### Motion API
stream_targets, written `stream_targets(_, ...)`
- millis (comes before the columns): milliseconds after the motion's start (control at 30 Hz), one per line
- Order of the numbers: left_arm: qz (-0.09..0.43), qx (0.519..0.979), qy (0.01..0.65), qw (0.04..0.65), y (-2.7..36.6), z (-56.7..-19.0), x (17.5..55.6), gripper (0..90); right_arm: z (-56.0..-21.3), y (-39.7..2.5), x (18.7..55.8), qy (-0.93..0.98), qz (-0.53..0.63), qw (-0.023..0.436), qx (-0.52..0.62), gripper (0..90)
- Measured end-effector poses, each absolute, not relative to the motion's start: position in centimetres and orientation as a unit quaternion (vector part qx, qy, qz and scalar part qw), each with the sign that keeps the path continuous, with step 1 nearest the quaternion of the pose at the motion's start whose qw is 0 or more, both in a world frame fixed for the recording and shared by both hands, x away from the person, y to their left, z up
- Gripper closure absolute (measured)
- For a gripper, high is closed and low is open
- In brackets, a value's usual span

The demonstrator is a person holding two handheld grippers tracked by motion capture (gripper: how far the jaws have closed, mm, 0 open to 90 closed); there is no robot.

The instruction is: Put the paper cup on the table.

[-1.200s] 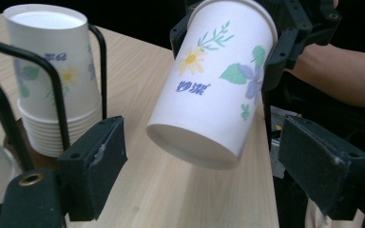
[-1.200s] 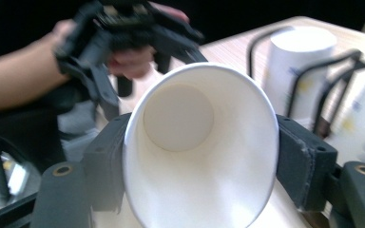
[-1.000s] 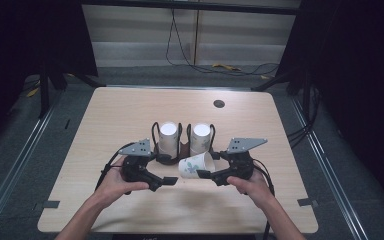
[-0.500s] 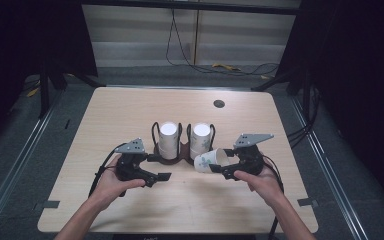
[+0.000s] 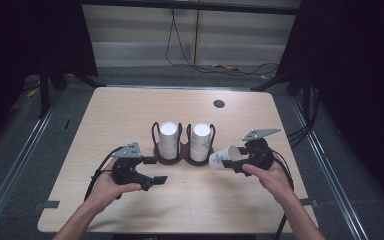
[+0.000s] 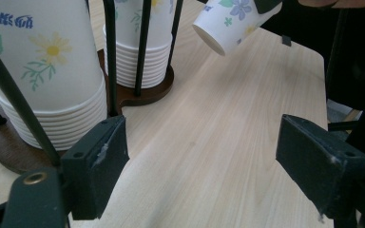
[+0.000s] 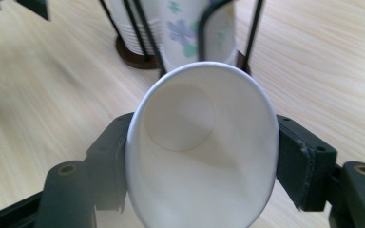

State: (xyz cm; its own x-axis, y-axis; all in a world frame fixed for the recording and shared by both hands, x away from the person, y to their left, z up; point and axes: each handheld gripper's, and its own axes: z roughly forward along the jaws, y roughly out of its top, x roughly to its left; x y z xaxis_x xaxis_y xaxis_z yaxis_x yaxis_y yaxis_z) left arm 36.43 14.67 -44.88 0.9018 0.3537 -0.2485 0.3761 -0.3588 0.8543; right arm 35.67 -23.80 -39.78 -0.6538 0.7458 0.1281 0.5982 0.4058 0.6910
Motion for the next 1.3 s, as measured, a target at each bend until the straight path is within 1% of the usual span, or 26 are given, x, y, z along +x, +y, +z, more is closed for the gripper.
stream_targets(133,-0.005,0.823,0.228,0.52,14.9,-44.9,36.5,17.9,-39.7,-24.4,36.6,0.83,0.34,0.111,0.428,30.1)
stream_targets(233,-0.003,0.825,0.224,0.518,14.9,-45.0,36.5,17.9,-39.7,-24.7,36.9,0.828,0.334,0.11,0.436,30.1)
stream_targets(400,-0.008,0.83,0.221,0.511,14.7,-45.4,36.5,17.5,-39.9,-25.2,37.8,0.829,0.309,0.115,0.452,30.0)
stream_targets(567,-0.01,0.831,0.227,0.508,14.8,-45.6,36.7,17.5,-39.7,-25.6,39.5,0.823,0.285,0.123,0.476,30.1)
stream_targets(667,-0.009,0.831,0.23,0.507,15.0,-45.7,36.7,17.5,-39.8,-25.8,40.8,0.823,0.265,0.122,0.488,30.1)
stream_targets(933,-0.011,0.831,0.233,0.505,14.9,-45.9,36.9,17.5,-39.8,-26.0,42.4,0.822,0.239,0.121,0.503,30.0)
stream_targets(1100,-0.014,0.832,0.236,0.502,14.7,-46.1,37.2,17.5,-40.2,-26.4,43.6,0.823,0.221,0.104,0.514,29.8)
stream_targets(1300,-0.012,0.834,0.236,0.499,14.8,-46.1,37.4,17.5,-40.6,-26.9,44.4,0.823,0.199,0.1,0.522,29.4)
